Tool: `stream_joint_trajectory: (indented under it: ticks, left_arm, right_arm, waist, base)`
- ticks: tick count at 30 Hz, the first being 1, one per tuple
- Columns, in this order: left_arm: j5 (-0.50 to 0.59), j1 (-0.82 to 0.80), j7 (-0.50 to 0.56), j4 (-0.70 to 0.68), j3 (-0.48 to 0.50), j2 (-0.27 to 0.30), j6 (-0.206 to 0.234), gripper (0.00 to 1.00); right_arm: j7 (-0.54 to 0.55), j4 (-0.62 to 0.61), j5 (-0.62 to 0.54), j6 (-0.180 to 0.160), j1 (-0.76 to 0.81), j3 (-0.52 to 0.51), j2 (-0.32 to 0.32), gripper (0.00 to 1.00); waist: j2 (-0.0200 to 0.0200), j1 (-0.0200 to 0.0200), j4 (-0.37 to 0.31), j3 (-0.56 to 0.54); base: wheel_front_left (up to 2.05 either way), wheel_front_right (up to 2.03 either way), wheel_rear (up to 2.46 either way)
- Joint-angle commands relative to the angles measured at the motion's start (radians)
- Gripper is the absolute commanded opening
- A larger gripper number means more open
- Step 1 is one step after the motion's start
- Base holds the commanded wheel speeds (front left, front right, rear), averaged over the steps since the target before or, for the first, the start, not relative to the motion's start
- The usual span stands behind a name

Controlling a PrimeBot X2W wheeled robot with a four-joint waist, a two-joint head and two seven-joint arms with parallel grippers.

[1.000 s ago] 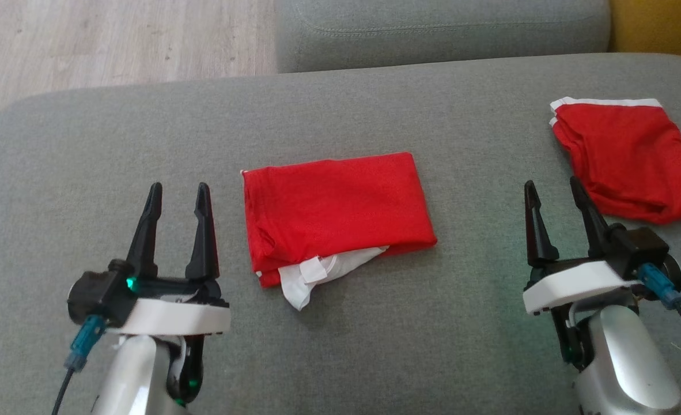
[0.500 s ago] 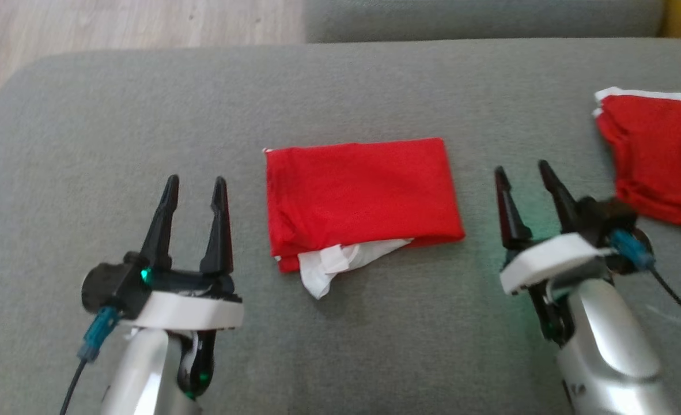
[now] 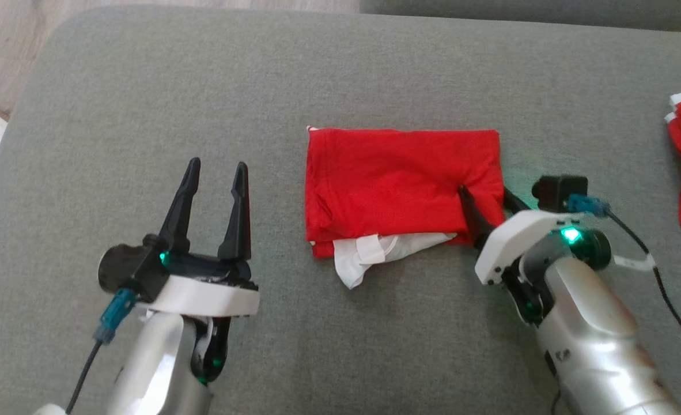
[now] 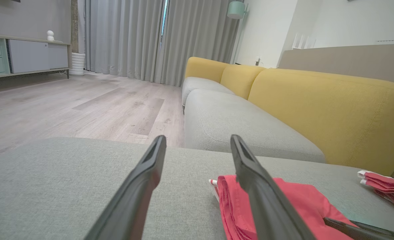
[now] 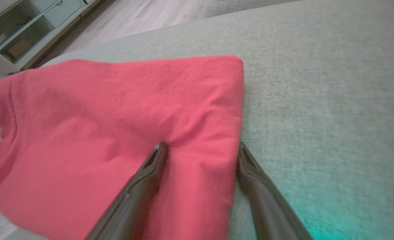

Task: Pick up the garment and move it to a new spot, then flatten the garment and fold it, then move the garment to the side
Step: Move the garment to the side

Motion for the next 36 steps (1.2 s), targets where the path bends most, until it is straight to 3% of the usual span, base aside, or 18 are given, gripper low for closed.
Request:
stream_joint_trajectory:
  ticks: [1,2,3,4,10,19,28,36]
  left_arm:
    - [-0.006,-0.054,-0.005,-0.028,0.025,0.005,0.002,1.0]
    - [-0.005,-0.055,-0.005,-0.028,0.023,0.005,0.002,1.0]
    - [-0.003,-0.056,-0.005,-0.026,0.022,0.005,0.002,1.0]
    - [-0.002,-0.056,-0.005,-0.026,0.022,0.004,0.002,1.0]
    - [0.004,-0.049,-0.005,-0.024,0.018,0.004,0.002,1.0]
    - [0.011,-0.029,-0.005,-0.046,0.003,0.004,0.002,1.0]
    - [-0.003,-0.06,-0.005,-0.092,-0.035,0.004,0.002,1.0]
    - [0.005,-0.107,-0.005,-0.101,-0.052,0.004,0.002,1.0]
  right_arm:
    - [-0.001,0.007,-0.005,0.007,-0.025,0.04,0.011,1.0]
    - [-0.007,0.021,-0.005,0.007,-0.031,0.051,0.011,0.73]
    - [-0.016,0.031,-0.007,0.007,-0.038,0.063,0.011,0.19]
    - [-0.029,0.039,-0.01,0.007,-0.044,0.075,0.011,0.0]
    - [-0.124,0.069,-0.062,0.007,-0.082,0.102,0.011,0.0]
    - [-0.242,0.071,-0.262,0.007,-0.14,0.088,-0.016,0.0]
    - [-0.201,-0.039,-0.314,0.007,-0.194,0.085,-0.204,0.0]
    - [-0.129,-0.085,-0.276,0.007,-0.259,0.039,-0.383,0.0]
  waist:
    - [0.0,0.0,0.005,0.004]
    - [0.0,0.0,0.006,0.006]
    - [0.0,0.0,0.006,0.006]
    - [0.0,0.0,0.005,0.006]
    - [0.0,0.0,-0.026,-0.009]
    - [0.0,0.0,-0.146,-0.056]
    - [0.0,0.0,-0.27,-0.02]
    - [0.0,0.0,-0.308,0.049]
  base:
    - [0.0,0.0,0.0]
    - [0.0,0.0,0.0]
    - [0.0,0.0,0.0]
    - [0.0,0.0,0.0]
    - [0.0,0.0,0.0]
    - [0.0,0.0,0.0]
    - [0.0,0.0,0.0]
    - [0.0,0.0,0.0]
